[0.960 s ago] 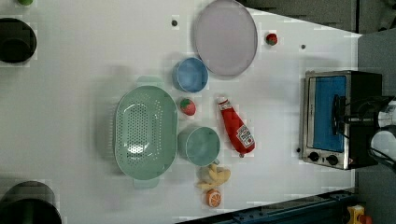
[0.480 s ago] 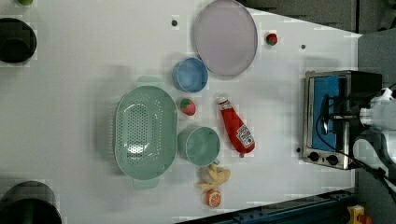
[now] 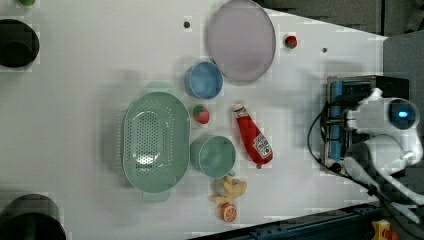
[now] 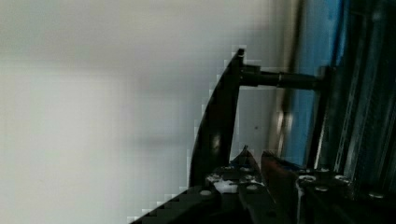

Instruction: Flap open oven.

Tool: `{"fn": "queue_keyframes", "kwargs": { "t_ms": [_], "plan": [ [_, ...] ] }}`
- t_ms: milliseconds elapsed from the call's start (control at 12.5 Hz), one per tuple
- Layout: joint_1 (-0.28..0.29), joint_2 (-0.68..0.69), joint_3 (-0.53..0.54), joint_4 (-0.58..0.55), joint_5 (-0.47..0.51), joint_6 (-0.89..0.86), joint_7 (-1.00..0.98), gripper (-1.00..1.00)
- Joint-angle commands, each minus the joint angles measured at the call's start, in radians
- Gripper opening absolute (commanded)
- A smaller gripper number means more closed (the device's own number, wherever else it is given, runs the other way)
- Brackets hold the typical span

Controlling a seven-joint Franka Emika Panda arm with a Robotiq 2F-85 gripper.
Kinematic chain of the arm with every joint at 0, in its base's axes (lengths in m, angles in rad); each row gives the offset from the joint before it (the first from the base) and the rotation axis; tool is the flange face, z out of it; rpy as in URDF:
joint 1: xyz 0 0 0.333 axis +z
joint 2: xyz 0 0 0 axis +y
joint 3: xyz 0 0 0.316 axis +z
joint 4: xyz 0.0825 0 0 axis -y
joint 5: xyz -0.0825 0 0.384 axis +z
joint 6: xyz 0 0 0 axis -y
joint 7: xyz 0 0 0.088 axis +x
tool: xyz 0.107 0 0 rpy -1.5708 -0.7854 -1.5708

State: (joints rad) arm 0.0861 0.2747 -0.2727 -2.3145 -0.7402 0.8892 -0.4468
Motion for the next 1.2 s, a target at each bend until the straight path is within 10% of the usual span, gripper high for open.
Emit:
{"fn": "queue_keyframes", "kwargs": {
  "t_ms": [80, 800, 1200],
  "plan": [
    [0.074, 0.083, 0.019, 0.0, -0.078, -0.01, 0.285, -0.65],
    [0.149, 0.225, 0.028, 0.106, -0.116, 0.01, 0.453, -0.65],
    [0.143, -0.029, 0.026, 0.13, 0.274, -0.022, 0.453, -0.65]
  ]
}}
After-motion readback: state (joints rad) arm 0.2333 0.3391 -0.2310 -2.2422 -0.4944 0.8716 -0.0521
